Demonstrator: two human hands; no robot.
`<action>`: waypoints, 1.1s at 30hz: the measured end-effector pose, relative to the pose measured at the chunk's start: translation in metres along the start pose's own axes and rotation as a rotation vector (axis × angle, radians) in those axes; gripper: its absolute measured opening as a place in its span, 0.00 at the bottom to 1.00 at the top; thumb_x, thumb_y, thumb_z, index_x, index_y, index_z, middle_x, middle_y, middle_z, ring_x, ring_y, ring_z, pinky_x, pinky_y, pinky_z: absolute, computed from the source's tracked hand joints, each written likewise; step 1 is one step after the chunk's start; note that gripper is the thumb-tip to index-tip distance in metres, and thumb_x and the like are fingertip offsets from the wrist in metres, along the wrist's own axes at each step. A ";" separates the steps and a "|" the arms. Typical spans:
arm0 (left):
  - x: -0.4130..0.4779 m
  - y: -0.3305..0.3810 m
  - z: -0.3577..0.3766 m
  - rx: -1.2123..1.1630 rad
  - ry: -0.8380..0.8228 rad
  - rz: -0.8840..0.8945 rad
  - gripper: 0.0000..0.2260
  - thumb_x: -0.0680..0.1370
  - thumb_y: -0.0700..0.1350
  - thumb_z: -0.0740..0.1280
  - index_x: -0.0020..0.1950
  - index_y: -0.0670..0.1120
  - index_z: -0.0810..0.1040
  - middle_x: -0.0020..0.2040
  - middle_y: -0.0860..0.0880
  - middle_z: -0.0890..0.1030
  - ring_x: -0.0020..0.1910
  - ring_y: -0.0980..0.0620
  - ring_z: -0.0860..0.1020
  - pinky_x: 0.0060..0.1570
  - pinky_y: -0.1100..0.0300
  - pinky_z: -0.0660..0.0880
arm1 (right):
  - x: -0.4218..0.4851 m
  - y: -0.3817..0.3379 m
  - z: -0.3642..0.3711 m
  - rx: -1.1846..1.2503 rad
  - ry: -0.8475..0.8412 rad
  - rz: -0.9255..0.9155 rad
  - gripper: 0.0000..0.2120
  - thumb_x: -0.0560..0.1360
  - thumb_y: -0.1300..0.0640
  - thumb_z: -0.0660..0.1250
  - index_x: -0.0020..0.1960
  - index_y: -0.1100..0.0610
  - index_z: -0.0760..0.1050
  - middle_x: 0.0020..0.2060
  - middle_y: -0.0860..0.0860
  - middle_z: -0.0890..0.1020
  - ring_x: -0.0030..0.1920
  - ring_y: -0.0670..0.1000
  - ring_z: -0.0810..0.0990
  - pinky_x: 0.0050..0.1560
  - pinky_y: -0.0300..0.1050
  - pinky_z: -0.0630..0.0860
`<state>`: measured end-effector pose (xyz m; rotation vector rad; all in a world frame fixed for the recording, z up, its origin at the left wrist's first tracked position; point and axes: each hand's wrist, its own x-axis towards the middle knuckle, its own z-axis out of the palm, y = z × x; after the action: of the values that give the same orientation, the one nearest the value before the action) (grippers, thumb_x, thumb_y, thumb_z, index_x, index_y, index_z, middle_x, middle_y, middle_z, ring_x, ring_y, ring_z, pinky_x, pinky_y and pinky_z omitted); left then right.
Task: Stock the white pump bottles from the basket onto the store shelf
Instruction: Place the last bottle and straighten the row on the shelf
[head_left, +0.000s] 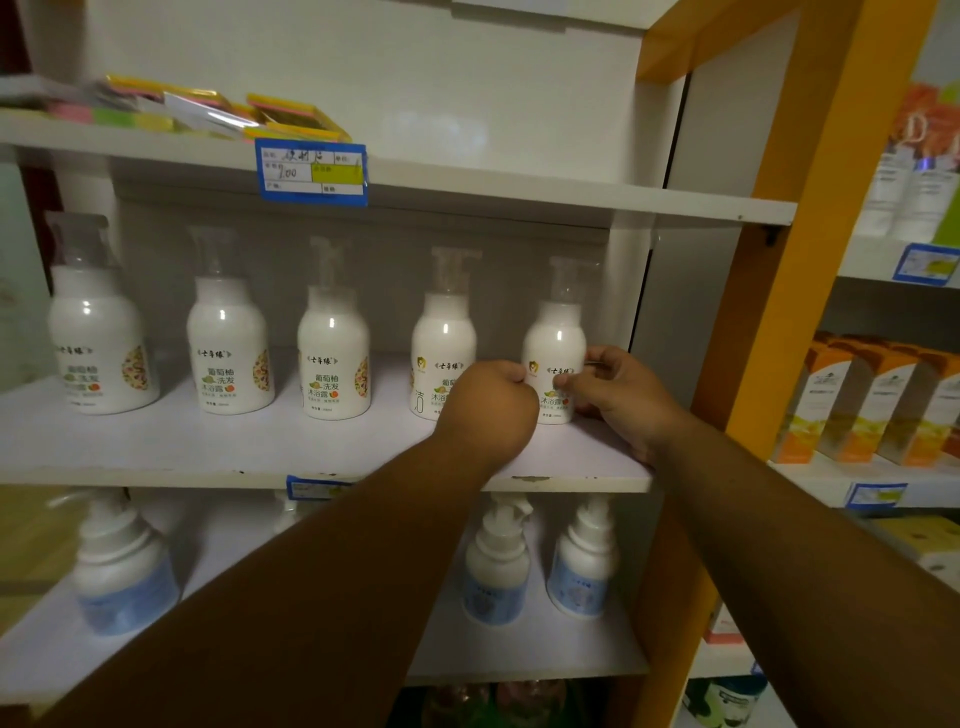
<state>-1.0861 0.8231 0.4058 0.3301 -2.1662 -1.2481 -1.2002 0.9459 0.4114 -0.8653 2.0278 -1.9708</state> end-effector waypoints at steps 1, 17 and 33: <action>-0.002 0.002 0.000 0.009 -0.002 0.001 0.13 0.77 0.40 0.62 0.54 0.44 0.85 0.48 0.45 0.86 0.48 0.44 0.83 0.54 0.51 0.79 | -0.001 -0.001 0.001 -0.003 0.005 -0.006 0.23 0.73 0.66 0.74 0.66 0.62 0.73 0.52 0.57 0.86 0.50 0.55 0.87 0.52 0.51 0.83; -0.123 -0.018 -0.149 0.110 0.333 0.084 0.12 0.79 0.41 0.62 0.54 0.54 0.82 0.50 0.59 0.82 0.52 0.58 0.80 0.56 0.59 0.79 | -0.071 -0.027 0.025 -0.702 0.351 -0.435 0.20 0.78 0.52 0.67 0.68 0.52 0.69 0.63 0.54 0.73 0.59 0.56 0.77 0.51 0.52 0.78; -0.068 -0.034 -0.175 0.459 0.014 -0.249 0.09 0.76 0.38 0.63 0.56 0.44 0.74 0.54 0.45 0.79 0.53 0.44 0.77 0.57 0.51 0.76 | -0.031 -0.032 0.210 -0.474 -0.053 -0.043 0.15 0.74 0.54 0.68 0.59 0.57 0.79 0.42 0.58 0.86 0.39 0.58 0.87 0.44 0.59 0.84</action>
<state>-0.9273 0.7174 0.4158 0.8147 -2.4410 -0.8495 -1.0585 0.7852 0.4120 -1.0406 2.5067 -1.4811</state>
